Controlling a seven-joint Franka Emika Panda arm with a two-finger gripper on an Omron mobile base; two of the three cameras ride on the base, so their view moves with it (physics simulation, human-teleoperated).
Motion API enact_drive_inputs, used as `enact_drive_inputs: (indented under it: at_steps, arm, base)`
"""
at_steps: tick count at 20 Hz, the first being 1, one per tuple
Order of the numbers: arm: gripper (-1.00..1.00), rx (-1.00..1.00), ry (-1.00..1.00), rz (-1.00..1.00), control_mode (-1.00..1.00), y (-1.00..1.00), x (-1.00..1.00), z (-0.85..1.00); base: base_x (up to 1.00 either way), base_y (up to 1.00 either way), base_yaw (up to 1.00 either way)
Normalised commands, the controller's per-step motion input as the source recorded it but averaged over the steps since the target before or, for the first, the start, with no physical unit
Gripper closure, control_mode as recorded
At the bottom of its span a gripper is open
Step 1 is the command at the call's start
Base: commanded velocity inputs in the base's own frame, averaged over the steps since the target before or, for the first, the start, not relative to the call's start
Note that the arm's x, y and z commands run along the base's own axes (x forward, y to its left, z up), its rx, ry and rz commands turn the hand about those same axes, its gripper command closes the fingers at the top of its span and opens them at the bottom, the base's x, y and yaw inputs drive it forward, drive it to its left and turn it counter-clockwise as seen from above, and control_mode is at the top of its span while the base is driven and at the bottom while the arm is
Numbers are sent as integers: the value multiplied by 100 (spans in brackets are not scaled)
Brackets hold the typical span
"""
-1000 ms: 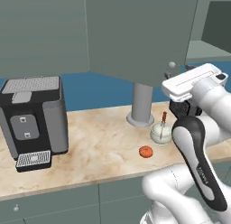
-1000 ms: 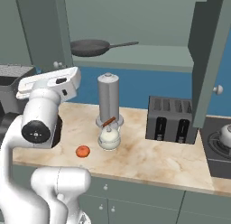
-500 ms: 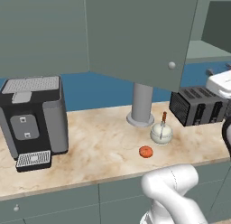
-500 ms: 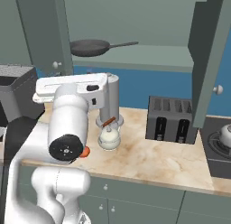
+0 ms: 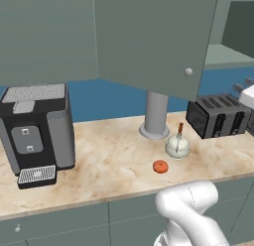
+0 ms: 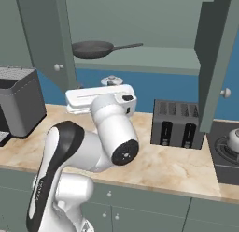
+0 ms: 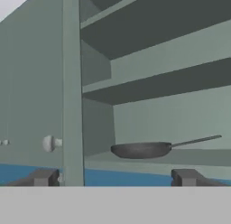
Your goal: Pick the pan from the cabinet and place it on the stove. Then turn on the stove burner for the pan.
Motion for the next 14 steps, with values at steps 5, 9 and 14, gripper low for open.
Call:
enact_drive_inputs:
  at_steps: [5,9,14]
  arm:
    - [-100,5,9,10,-100,2,58,-5]
    - [-100,4,12,9,-100,6,65,0]
    - [-100,1,14,11,-100,0,64,0]
  base:
    - [0,0,0]
    - [0,0,0]
    - [0,0,0]
